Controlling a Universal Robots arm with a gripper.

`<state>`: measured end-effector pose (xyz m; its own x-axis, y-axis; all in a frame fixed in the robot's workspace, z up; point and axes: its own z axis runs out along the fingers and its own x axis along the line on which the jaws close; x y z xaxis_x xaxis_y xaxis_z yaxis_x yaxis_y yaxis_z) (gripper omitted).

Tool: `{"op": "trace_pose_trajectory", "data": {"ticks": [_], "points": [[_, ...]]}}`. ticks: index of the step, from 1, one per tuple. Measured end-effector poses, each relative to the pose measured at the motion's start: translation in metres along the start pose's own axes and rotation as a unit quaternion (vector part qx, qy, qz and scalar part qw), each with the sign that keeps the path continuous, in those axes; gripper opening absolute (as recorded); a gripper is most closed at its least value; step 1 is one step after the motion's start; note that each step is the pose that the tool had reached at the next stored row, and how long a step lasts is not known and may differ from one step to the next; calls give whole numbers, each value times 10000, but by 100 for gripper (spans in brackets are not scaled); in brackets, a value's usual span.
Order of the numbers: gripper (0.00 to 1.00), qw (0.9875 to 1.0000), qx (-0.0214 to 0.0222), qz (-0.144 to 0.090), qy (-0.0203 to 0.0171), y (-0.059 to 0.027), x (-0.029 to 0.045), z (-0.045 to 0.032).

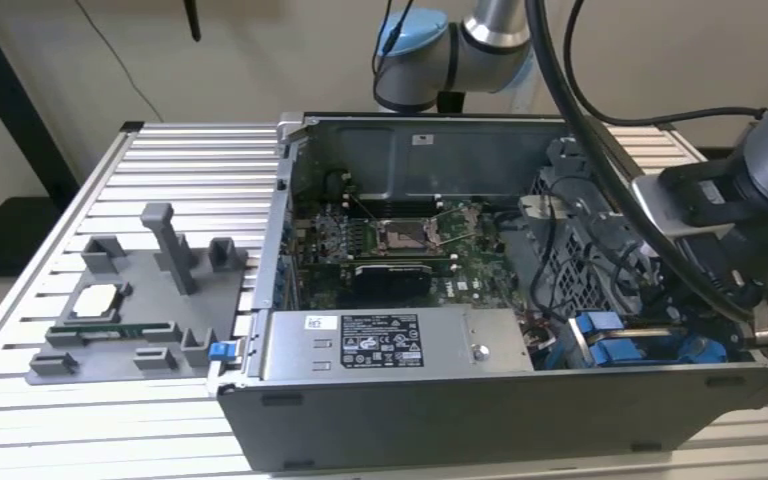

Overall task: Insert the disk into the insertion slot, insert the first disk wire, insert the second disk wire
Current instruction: 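Insert the second disk wire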

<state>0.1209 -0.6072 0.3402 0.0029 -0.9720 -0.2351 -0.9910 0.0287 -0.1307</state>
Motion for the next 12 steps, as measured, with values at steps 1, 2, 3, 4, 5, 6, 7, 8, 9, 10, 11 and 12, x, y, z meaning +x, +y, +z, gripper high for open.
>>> {"op": "trace_pose_trajectory", "data": {"ticks": [1,2,3,4,5,6,7,8,9,10,11,12], "points": [[0,10000,6,-2,0,0,-2,2],[0,10000,10,-3,0,2,-5,4],[0,10000,11,-3,-1,3,-7,6],[0,10000,12,-3,-2,6,-7,8],[0,10000,12,-4,-1,9,-9,9],[0,10000,11,-4,0,12,-10,9],[0,10000,11,-4,-1,15,-11,12],[0,10000,12,-4,-1,18,-12,14],[0,10000,12,-4,-2,19,-13,17],[0,10000,12,-4,-1,20,-13,20],[0,10000,13,-5,0,20,-12,21],[0,10000,14,-6,1,21,-12,23]]}}
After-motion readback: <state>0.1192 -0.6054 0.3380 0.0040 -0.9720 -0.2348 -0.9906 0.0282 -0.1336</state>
